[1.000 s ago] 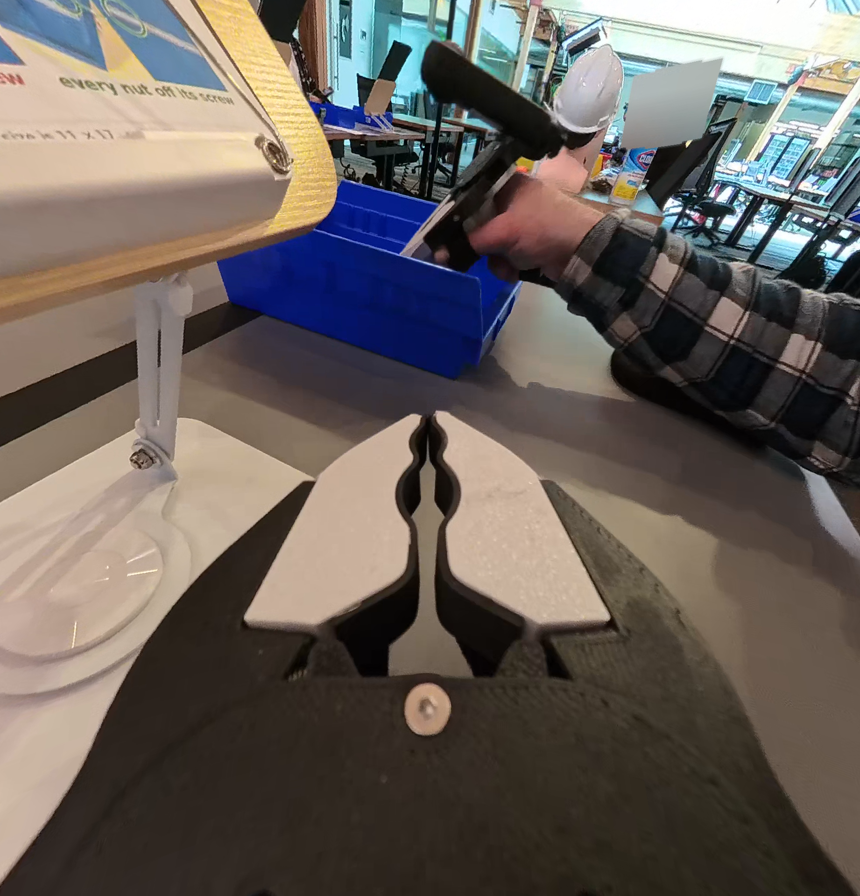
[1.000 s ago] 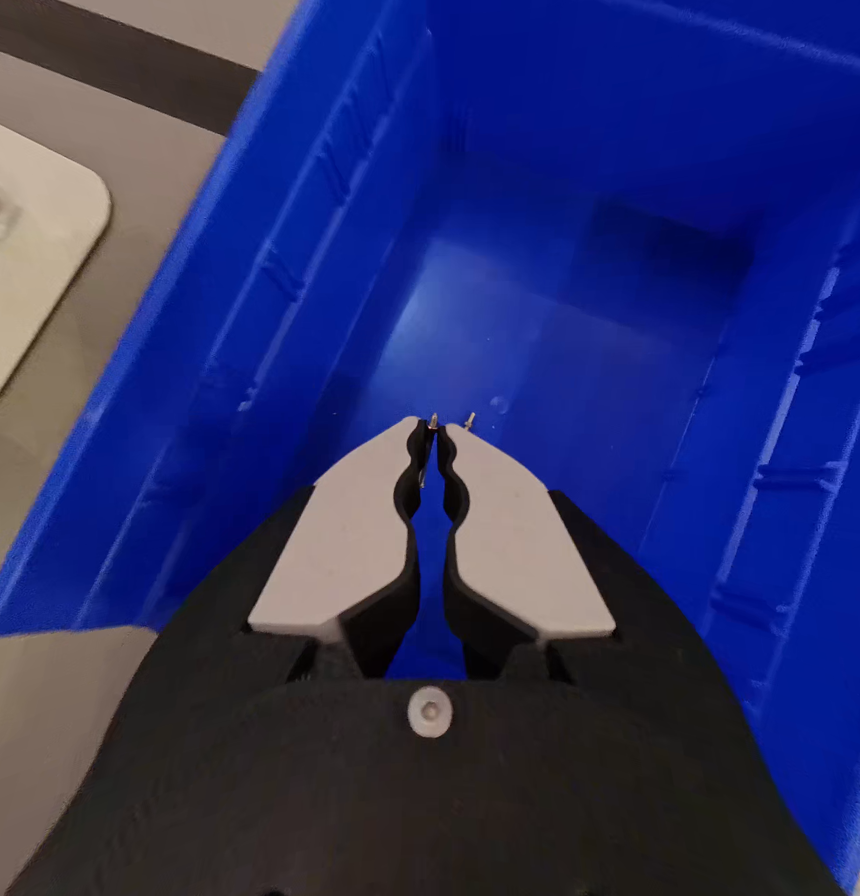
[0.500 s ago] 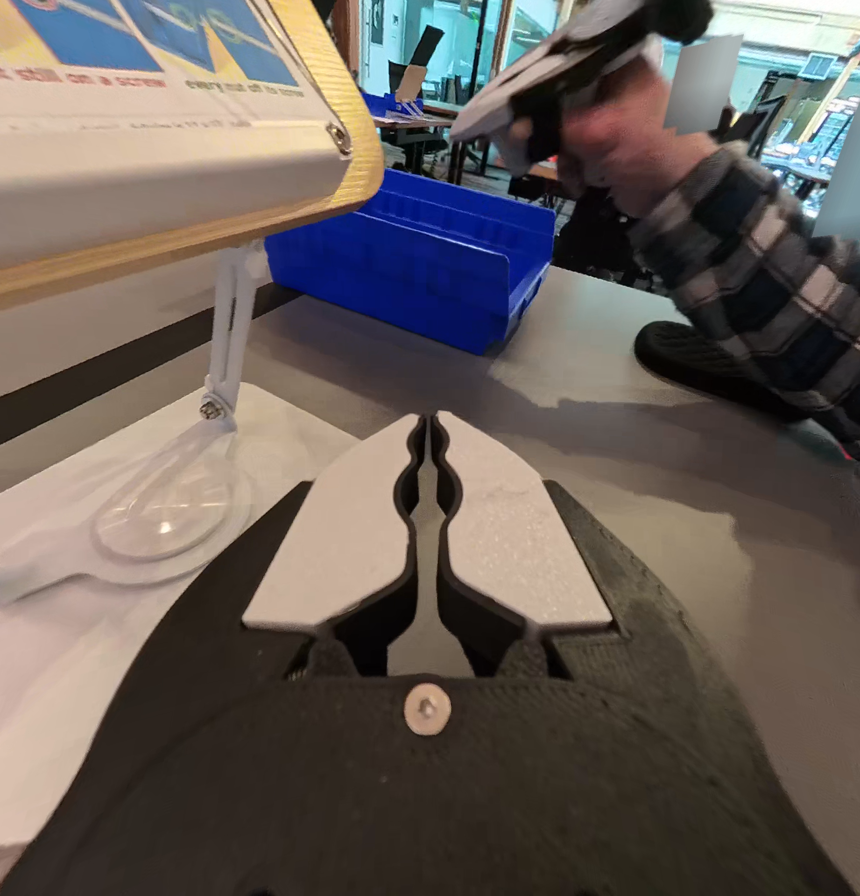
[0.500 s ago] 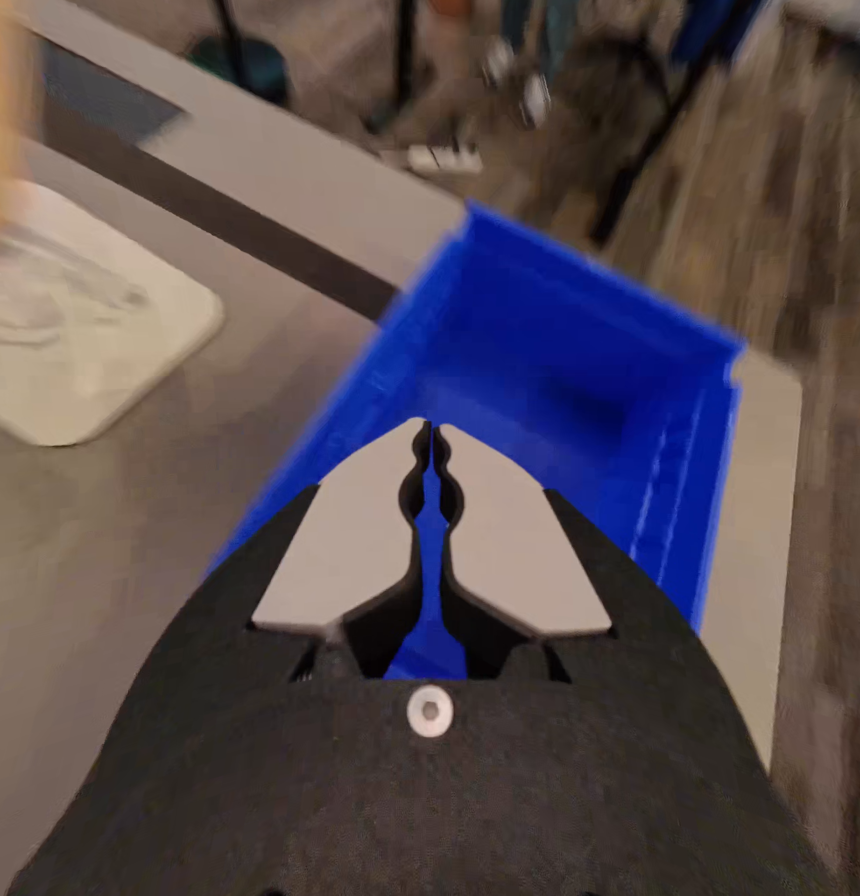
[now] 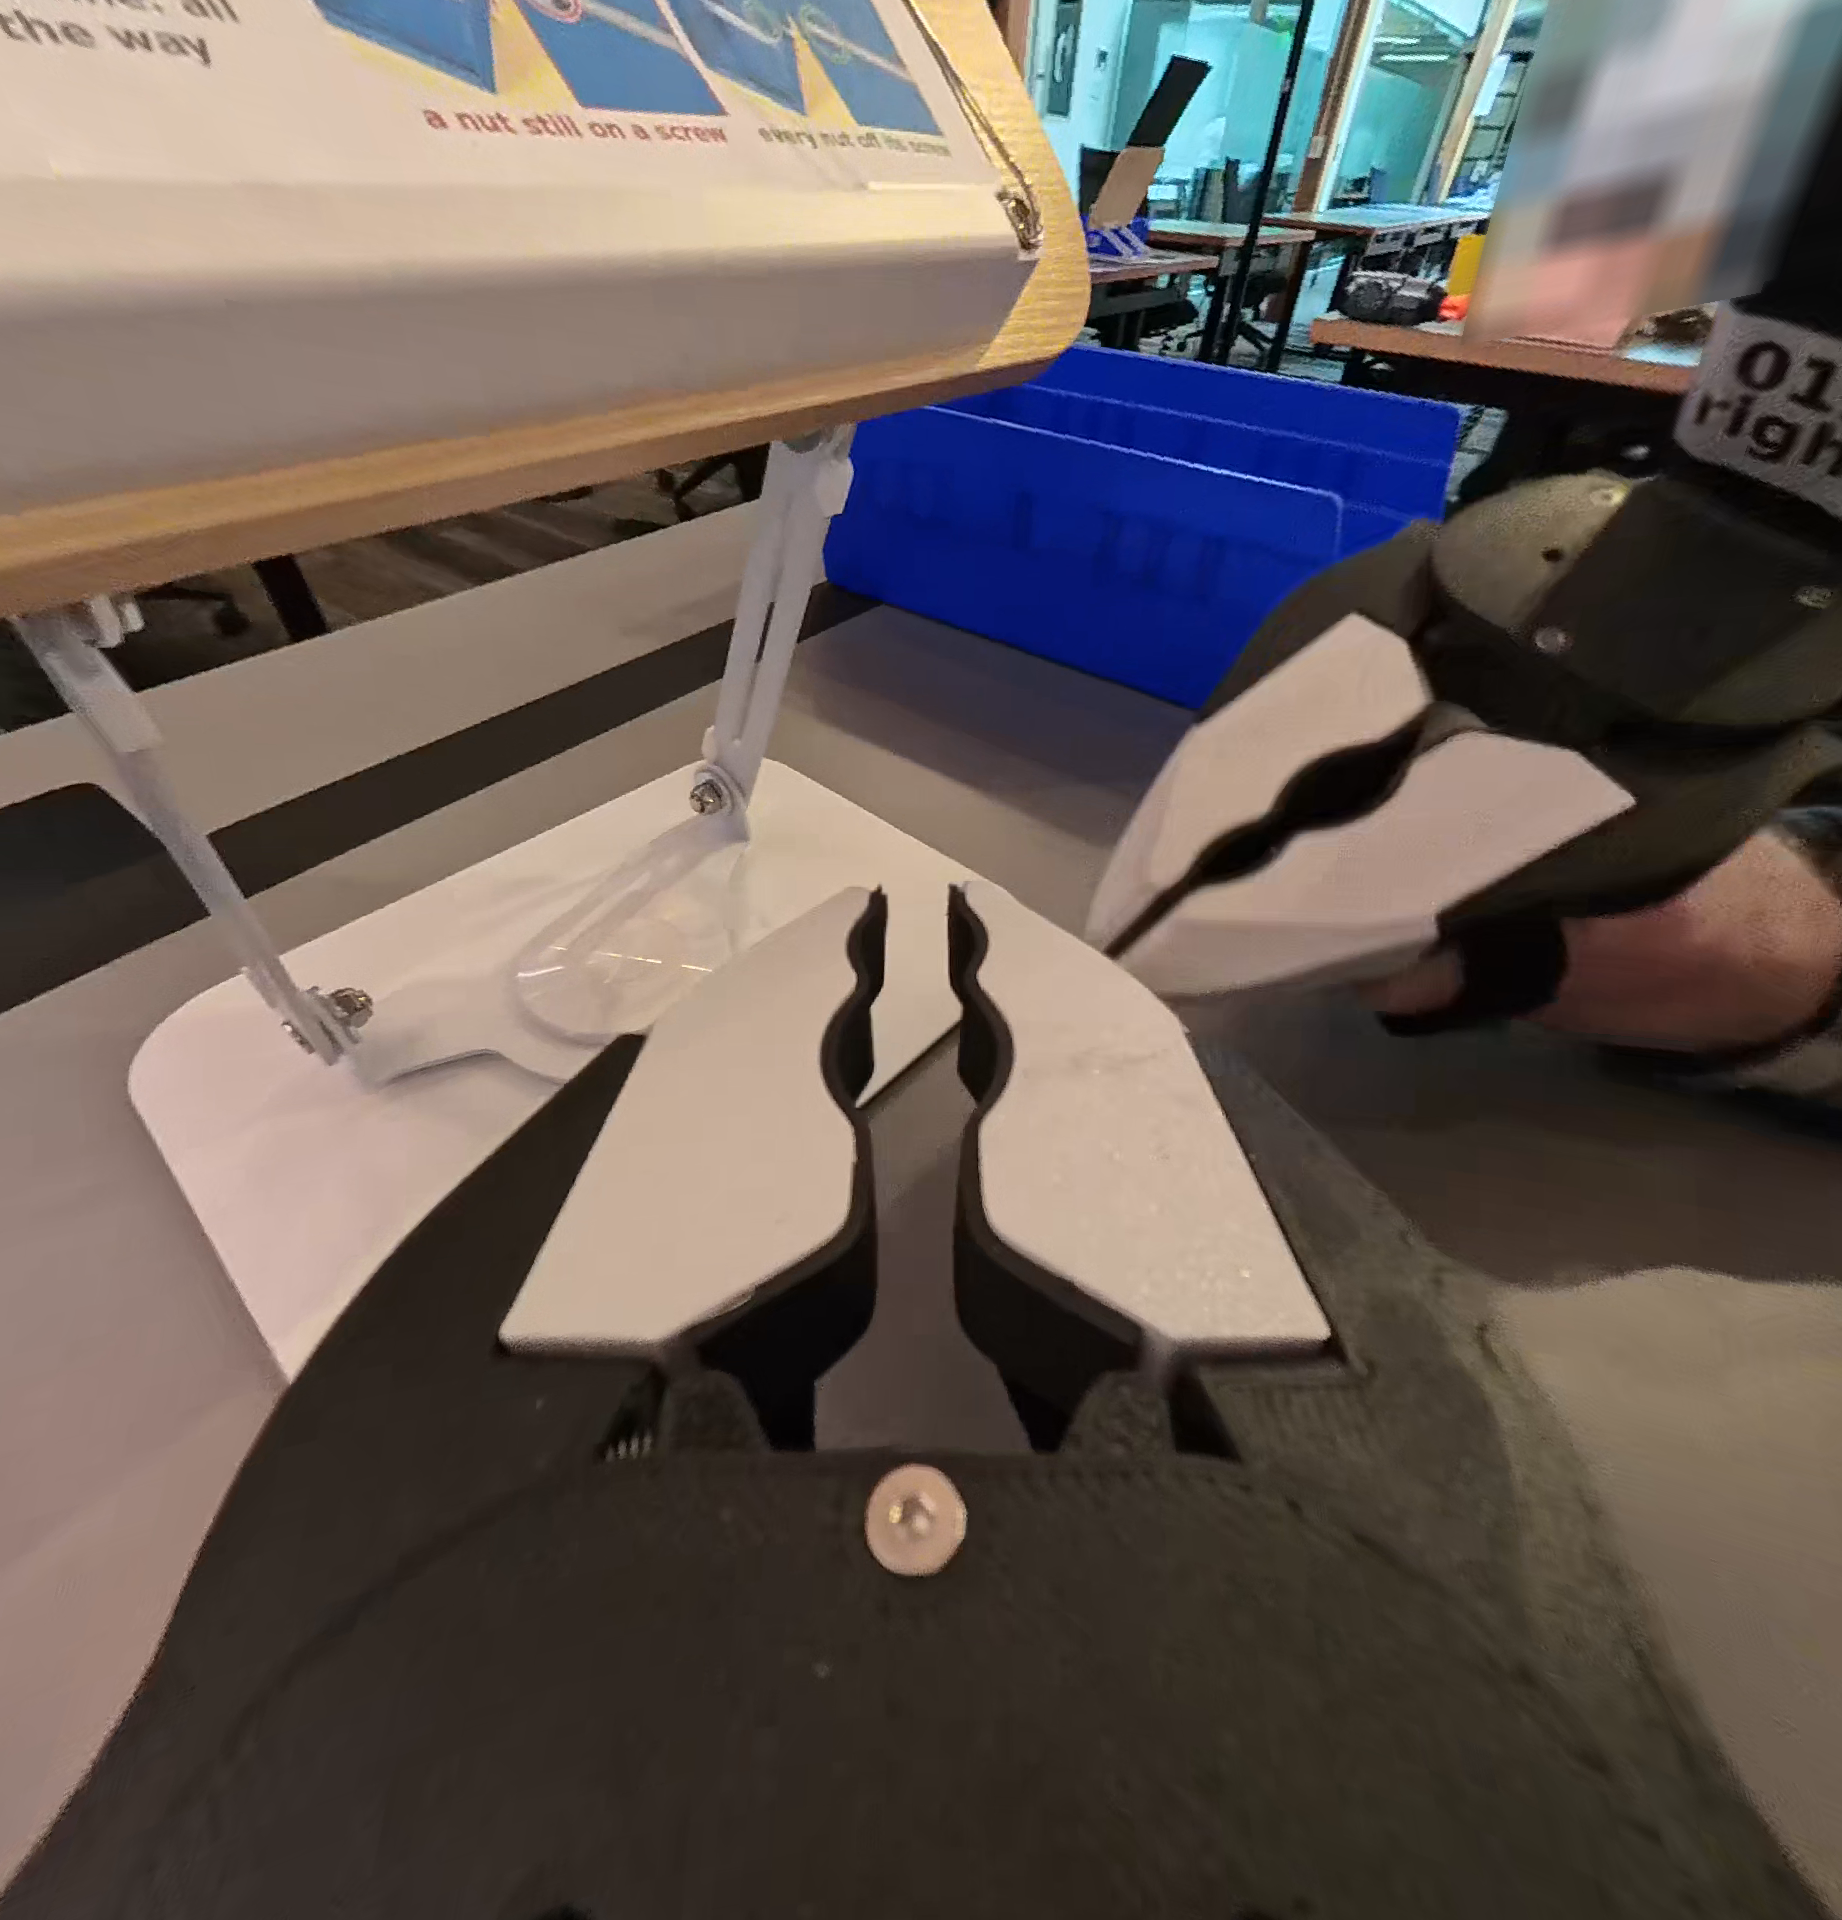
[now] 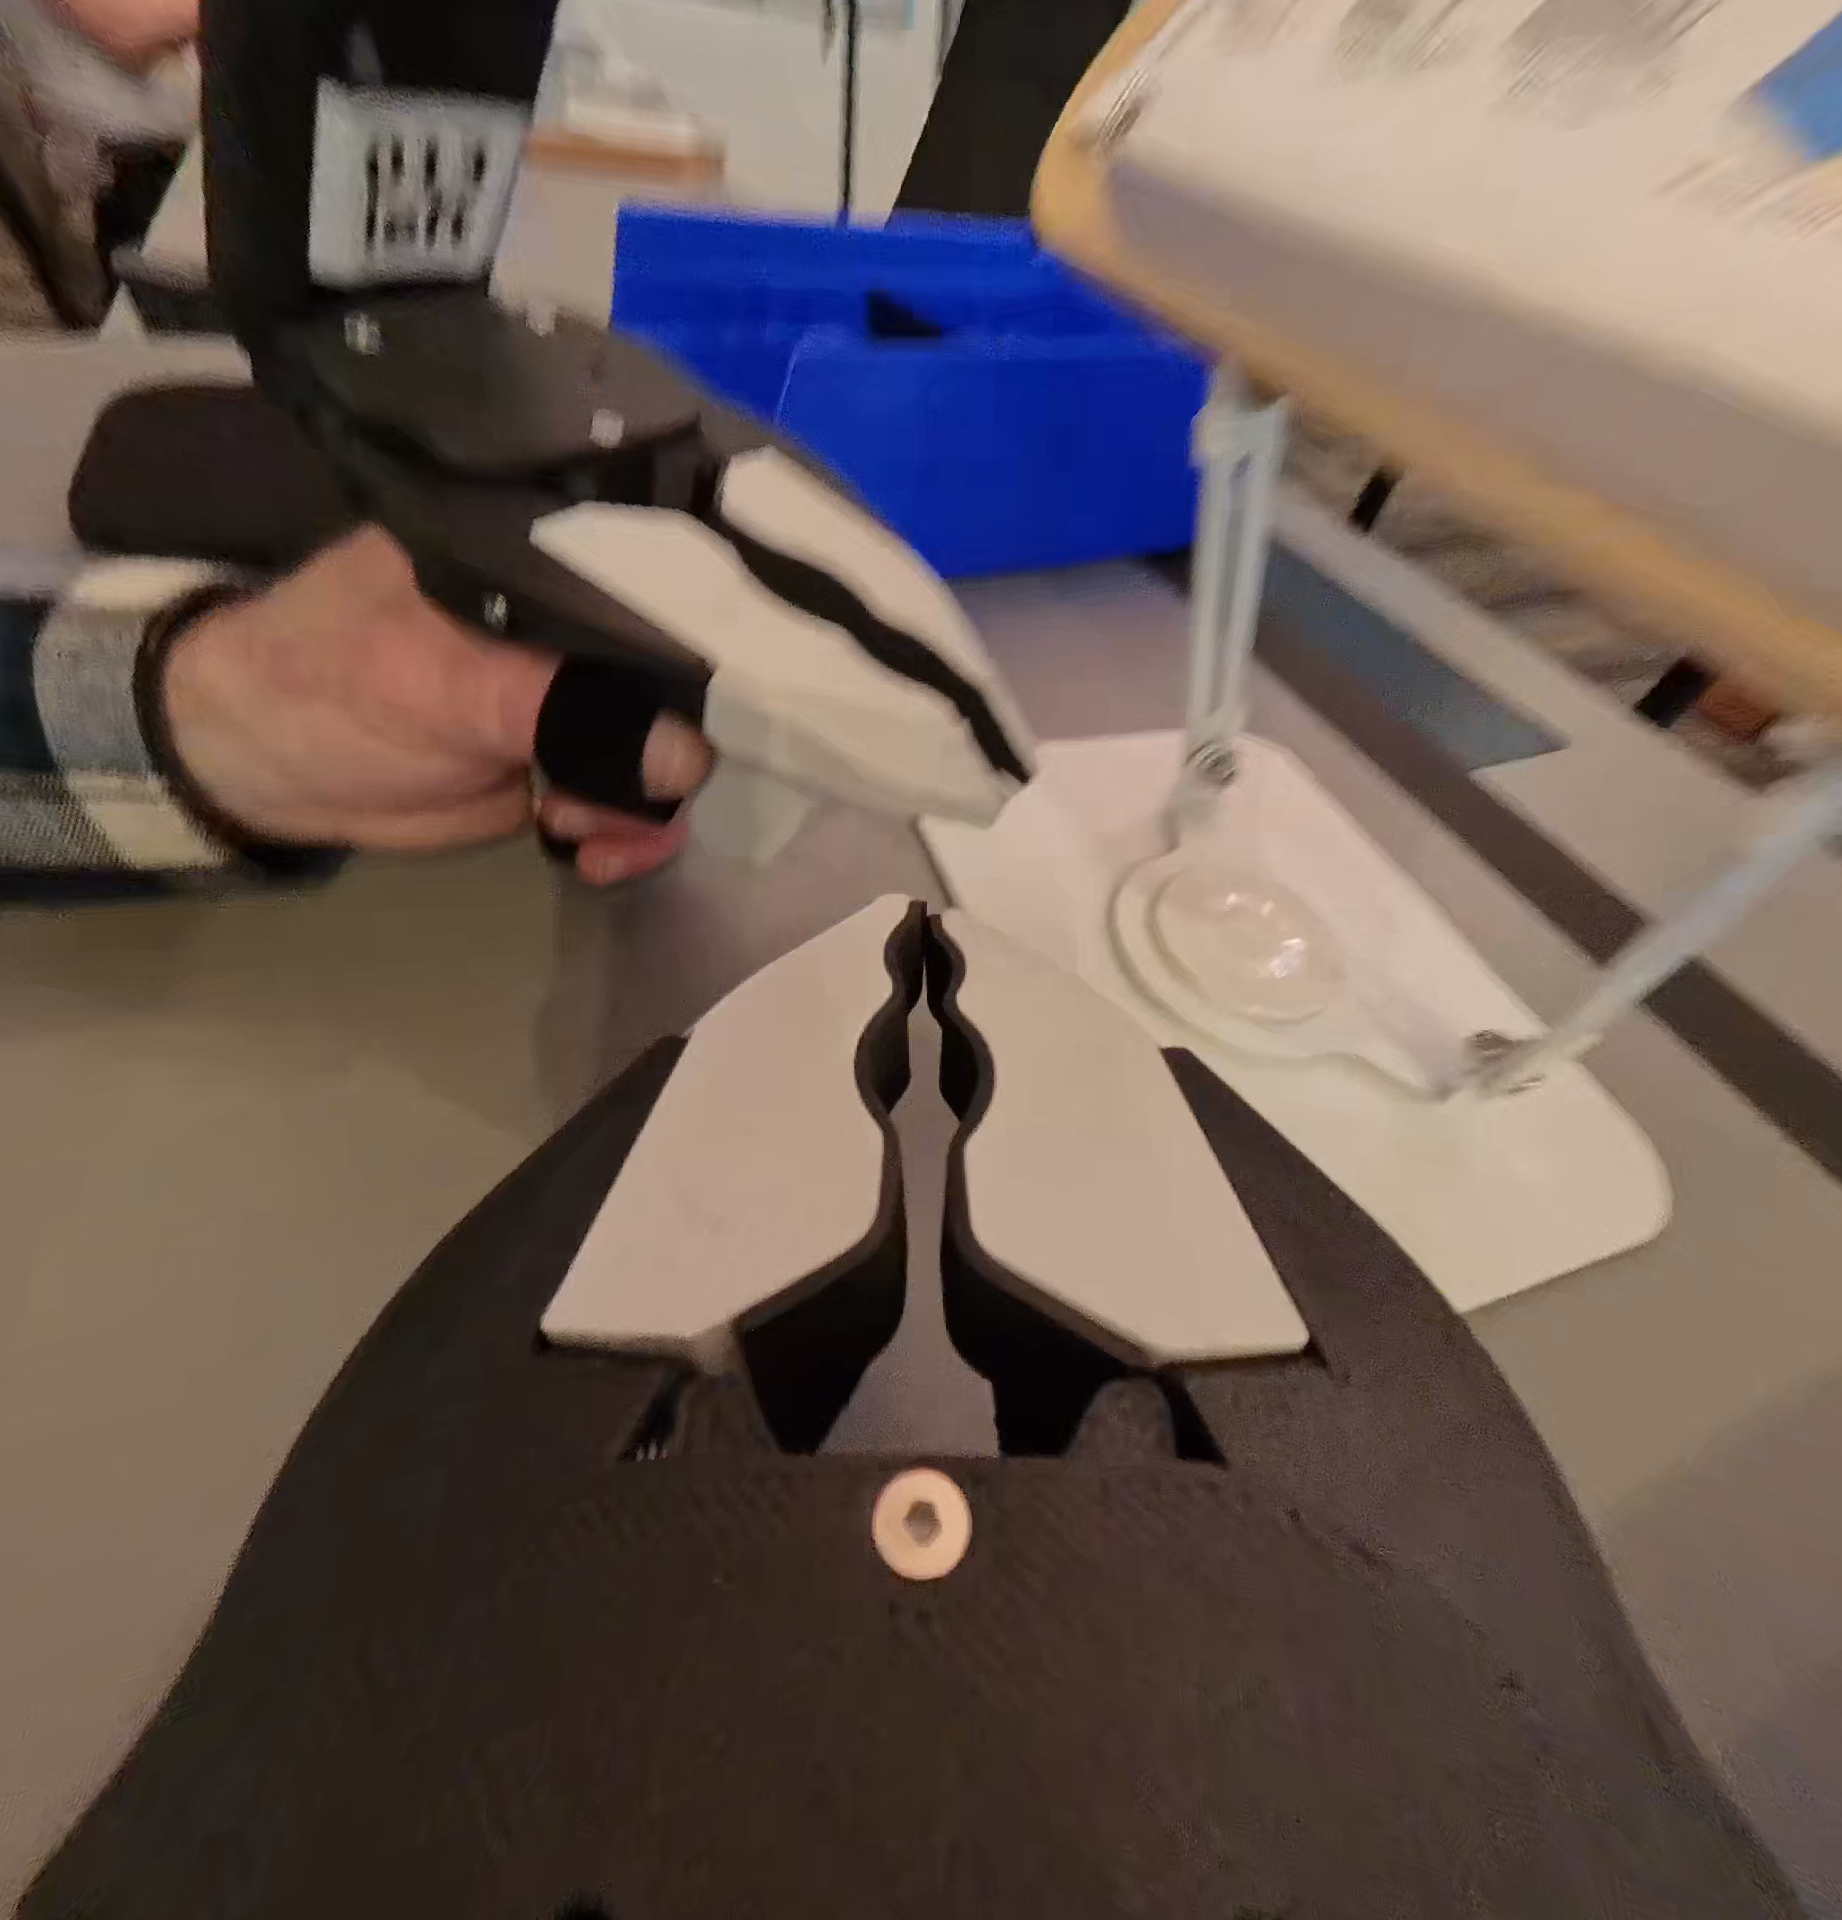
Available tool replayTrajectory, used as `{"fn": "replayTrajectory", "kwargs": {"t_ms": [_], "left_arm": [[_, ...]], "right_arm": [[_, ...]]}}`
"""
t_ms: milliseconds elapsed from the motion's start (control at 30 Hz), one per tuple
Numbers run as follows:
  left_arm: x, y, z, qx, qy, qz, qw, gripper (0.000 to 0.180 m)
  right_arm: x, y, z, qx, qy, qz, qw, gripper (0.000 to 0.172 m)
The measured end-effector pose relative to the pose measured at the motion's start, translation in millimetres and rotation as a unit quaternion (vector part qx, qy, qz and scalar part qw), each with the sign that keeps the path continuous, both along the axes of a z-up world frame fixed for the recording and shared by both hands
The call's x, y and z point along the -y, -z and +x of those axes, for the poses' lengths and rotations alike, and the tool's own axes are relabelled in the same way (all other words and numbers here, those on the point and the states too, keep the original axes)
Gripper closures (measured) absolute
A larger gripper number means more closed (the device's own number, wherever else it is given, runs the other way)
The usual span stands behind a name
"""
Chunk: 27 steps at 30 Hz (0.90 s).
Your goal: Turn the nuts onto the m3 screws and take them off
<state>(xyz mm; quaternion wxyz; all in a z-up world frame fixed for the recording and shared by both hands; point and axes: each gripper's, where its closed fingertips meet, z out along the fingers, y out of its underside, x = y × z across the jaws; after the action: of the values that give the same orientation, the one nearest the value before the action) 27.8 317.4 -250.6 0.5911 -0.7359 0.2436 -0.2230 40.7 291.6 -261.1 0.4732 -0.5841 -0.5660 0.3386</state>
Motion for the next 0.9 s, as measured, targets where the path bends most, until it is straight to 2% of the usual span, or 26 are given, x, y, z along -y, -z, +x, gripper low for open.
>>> {"fn": "replayTrajectory", "kwargs": {"t_ms": [100, 333, 500, 767, 900], "left_arm": [[-1.8, 2.8, 1.1, -0.008, -0.006, 0.002, 1.0, 0.17], [-4.2, 9.3, 9.0, -0.031, -0.006, 0.002, 1.0, 0.167], [2.3, 4.4, 3.9, -0.035, -0.012, 0.01, 0.999, 0.165], [12.0, -22.3, -49.4, 0.002, -0.077, 0.038, 0.996, 0.164], [18.9, -16.9, -77.5, 0.005, -0.103, 0.029, 0.994, 0.163]], "right_arm": [[3.9, 4.6, 3.4, 0.02, -0.012, 0.023, 0.999, 0.171], [3.4, 12.3, 9.7, 0.022, -0.025, -0.023, 0.999, 0.172], [12.2, 12.0, 5.5, 0.026, -0.042, -0.002, 0.999, 0.172], [15.9, 10.2, -23.6, 0.011, -0.033, -0.005, 0.999, 0.171], [20.0, 2.5, -53.1, -0.017, -0.041, -0.026, 0.999, 0.171]]}}
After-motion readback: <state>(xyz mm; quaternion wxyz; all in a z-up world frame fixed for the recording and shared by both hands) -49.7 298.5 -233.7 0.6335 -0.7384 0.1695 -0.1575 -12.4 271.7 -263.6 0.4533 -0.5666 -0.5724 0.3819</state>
